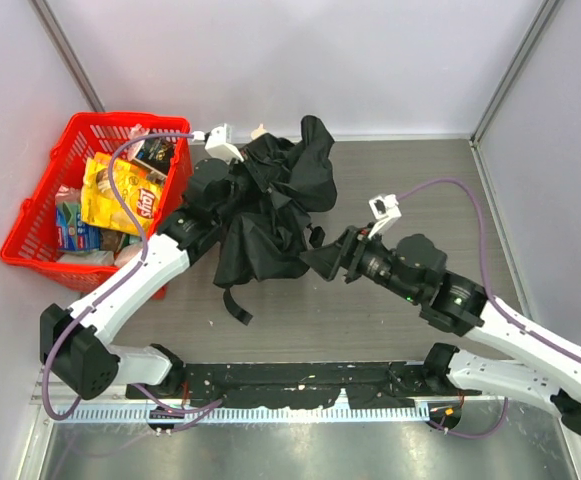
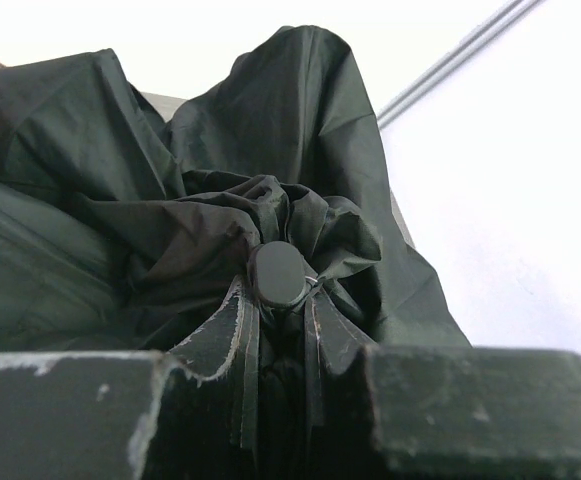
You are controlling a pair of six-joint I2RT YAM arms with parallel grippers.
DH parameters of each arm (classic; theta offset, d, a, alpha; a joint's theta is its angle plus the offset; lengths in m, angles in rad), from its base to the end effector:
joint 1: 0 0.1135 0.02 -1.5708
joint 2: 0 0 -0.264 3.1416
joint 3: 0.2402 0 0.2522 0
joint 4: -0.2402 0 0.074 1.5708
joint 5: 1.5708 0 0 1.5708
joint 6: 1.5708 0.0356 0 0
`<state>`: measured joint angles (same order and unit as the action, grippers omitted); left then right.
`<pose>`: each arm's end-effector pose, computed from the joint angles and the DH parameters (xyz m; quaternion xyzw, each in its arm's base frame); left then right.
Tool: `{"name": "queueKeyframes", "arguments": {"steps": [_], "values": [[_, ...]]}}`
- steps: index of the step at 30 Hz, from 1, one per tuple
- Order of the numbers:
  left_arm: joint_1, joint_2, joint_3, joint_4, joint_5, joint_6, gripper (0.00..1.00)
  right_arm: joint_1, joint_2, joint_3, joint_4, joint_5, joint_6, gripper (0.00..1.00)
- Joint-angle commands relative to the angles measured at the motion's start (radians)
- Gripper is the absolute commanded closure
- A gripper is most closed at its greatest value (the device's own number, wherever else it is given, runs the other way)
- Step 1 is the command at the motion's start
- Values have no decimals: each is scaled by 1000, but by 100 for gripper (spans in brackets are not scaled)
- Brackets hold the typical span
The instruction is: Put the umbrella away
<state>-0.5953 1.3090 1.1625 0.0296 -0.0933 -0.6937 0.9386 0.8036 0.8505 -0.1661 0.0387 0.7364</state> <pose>0.2597 -0.1719 0.3793 -0.0677 0.7440 -0.3710 0.5516 0.1119 0.1504 0.3619 -0.0627 0.7453 0.4834 0.4549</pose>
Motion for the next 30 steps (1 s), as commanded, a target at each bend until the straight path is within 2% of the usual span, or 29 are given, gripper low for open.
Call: {"name": "queueKeyframes", "arguments": {"steps": [1,4,6,7,10,13,14,18,23,27,30], "values": [[-8,-50,45,53,-112,56,100,29,121,28,126,173,-23,26],[-6,-62,37,46,-147,54,100,38,189,68,160,179,-37,25],[-11,-74,25,46,-180,45,100,60,241,99,148,248,-52,26],[-11,-80,20,49,-186,45,100,63,268,108,131,306,-45,29],[-12,-99,8,52,-204,39,100,65,302,101,95,380,-28,53],[-11,-122,-9,70,-207,22,100,65,287,26,216,327,7,60],[-12,-129,-24,91,-206,13,100,65,272,-16,320,258,15,73],[-11,-162,-93,160,-223,-65,100,65,179,-100,618,-3,14,99],[5,-192,-168,263,-191,-196,100,62,16,-258,1113,-285,49,100],[9,-223,-224,390,-143,-296,100,63,28,-257,1154,-507,127,100],[11,-237,-253,493,-103,-343,100,63,130,-275,1376,-637,341,100]]}}
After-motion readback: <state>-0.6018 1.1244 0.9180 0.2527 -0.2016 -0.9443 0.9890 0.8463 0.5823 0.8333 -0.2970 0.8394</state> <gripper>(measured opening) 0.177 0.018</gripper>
